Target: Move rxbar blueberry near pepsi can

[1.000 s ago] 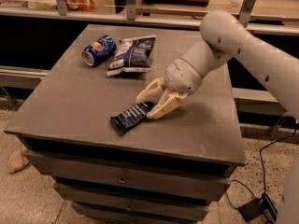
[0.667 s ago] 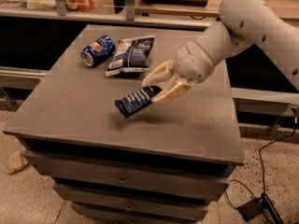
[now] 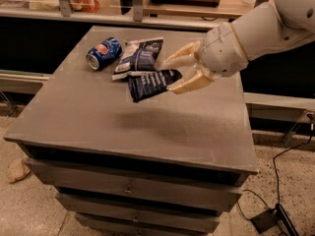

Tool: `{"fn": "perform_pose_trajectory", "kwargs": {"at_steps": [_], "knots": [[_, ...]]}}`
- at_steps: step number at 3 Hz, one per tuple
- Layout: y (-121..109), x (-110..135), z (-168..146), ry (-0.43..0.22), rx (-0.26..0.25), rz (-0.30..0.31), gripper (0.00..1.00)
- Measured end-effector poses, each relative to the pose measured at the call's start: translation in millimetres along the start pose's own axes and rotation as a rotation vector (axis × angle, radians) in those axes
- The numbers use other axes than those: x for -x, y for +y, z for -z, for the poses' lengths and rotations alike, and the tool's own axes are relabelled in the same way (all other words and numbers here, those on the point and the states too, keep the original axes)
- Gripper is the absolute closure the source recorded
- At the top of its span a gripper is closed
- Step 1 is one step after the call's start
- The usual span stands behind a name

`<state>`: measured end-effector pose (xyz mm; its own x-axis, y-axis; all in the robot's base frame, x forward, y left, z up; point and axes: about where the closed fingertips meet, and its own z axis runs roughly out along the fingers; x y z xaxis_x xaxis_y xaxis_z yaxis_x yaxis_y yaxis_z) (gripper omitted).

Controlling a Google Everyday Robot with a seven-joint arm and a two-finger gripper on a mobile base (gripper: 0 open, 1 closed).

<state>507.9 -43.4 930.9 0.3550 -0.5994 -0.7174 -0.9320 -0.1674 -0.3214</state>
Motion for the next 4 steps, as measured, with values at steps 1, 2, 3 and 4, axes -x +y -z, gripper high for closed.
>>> {"fn": "perform_pose_trajectory", "kwargs": {"at_steps": [1,2,3,4], "knots": [[1,-14,4,0.084,-0.152,-0.082,1.0],[-11,-29,-2,0.124,-0.273,-0.149,1.0],[-36,-39,-13,0.134,-0.378,-0.184,1.0],[-58,-41,-31,0.12,-0.414,-0.191,1.0]]}}
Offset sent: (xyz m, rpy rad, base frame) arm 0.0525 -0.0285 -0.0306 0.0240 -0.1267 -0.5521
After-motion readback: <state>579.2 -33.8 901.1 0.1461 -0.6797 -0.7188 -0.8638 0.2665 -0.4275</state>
